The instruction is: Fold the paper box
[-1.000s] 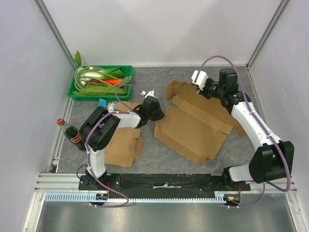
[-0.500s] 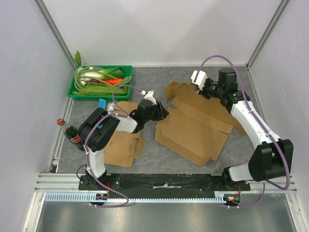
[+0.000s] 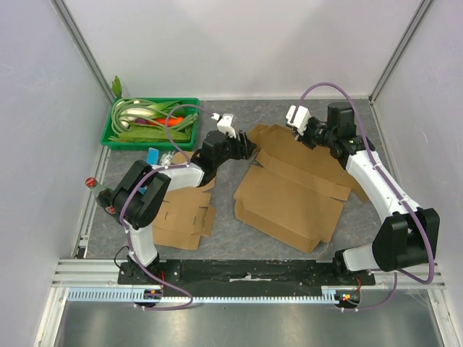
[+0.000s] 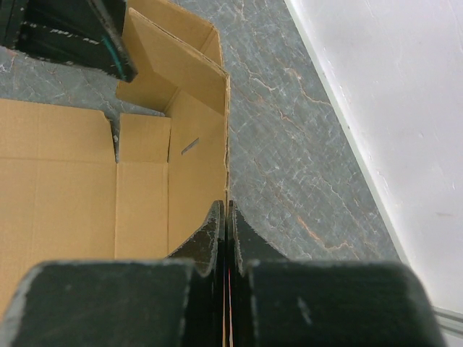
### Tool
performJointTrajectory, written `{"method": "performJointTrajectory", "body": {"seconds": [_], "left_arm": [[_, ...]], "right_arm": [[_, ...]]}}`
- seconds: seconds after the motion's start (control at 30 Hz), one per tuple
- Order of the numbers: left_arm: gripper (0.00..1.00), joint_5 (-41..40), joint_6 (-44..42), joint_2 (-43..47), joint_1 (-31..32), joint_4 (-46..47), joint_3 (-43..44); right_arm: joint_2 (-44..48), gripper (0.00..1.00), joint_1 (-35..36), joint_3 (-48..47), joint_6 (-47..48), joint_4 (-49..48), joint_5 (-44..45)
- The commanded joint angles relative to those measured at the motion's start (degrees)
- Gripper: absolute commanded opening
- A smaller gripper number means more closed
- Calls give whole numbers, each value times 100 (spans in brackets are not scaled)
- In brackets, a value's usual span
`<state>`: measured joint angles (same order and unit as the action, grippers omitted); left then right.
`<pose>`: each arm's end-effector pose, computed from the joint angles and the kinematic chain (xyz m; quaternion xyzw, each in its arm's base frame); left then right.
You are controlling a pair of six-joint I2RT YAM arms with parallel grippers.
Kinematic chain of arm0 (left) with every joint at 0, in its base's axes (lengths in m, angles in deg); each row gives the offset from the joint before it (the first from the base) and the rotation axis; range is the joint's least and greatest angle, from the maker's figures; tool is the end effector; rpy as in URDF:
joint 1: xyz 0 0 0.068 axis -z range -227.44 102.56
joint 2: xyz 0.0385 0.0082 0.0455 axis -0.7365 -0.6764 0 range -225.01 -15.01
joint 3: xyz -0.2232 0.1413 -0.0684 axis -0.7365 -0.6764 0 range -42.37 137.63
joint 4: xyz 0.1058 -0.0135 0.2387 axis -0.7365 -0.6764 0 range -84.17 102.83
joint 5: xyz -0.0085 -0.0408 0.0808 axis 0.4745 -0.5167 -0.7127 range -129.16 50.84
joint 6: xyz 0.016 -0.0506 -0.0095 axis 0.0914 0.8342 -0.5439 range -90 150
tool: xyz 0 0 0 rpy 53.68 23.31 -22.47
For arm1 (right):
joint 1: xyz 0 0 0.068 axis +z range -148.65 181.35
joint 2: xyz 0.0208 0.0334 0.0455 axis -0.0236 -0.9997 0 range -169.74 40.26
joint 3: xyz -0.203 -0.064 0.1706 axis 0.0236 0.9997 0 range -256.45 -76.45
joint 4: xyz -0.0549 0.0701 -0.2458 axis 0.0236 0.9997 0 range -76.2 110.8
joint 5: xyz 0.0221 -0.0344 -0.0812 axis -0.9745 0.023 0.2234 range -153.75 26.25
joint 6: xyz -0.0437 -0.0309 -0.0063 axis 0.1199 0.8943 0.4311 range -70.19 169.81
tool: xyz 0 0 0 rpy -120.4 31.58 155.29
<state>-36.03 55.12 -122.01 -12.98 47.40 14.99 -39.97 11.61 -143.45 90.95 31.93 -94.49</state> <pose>0.3348 -0.2320 0.1898 0.0811 0.7895 -0.3209 0.5169 0.3085 0.0743 0.3215 -0.4815 0.7012 0.0971 0.5167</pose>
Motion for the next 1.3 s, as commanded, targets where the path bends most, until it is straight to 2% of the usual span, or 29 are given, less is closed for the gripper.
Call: {"method": "performJointTrajectory", "body": {"seconds": [0.0, 0.1, 0.2, 0.23, 0.33, 0.57, 0.7, 0.9, 0.93, 1.0, 1.07, 1.13, 1.27], "left_arm": [[67, 38, -640, -48, 8, -55, 538], [63, 151, -675, -251, 8, -265, 881], [38, 222, -518, -348, 8, -678, 1162], [22, 205, -439, -339, 8, -827, 1302], [4, 214, -96, -199, 17, -1329, 1418], [2, 345, 519, -5, 87, -1795, 1514], [2, 92, 713, 74, 175, -2068, 1576], [2, -278, 582, 267, 202, -2287, 1822], [2, -287, 546, 276, 202, -2357, 1927], [2, -296, 467, 294, 193, -2367, 1989], [2, -296, 432, 285, 184, -2358, 2042], [2, -244, 441, 259, 158, -2332, 2068], [2, -120, 432, 311, 123, -2323, 2051]], "right_arm": [[130, 0, -7, -191, -19, 15, -72], [139, 0, 2, -182, -36, 15, -72], [174, 0, 37, -129, -45, -20, -55], [209, 0, 46, -111, -54, -81, -20], [235, 0, 99, -6, -19, -134, 182], [218, 0, 239, -15, -45, -143, 314], [314, 0, 388, 116, -159, -265, 534], [693, 0, 774, 793, -275, -1487, 1157], [623, 0, 880, 820, -152, -1644, 1750], [605, 0, 1222, 1013, 199, -1873, 2281], [657, 0, 1373, 1328, 288, -2619, 2686], [623, 0, 1461, 1435, 297, -3190, 2836], [447, 0, 1479, 1331, 341, -3570, 2907]]}}
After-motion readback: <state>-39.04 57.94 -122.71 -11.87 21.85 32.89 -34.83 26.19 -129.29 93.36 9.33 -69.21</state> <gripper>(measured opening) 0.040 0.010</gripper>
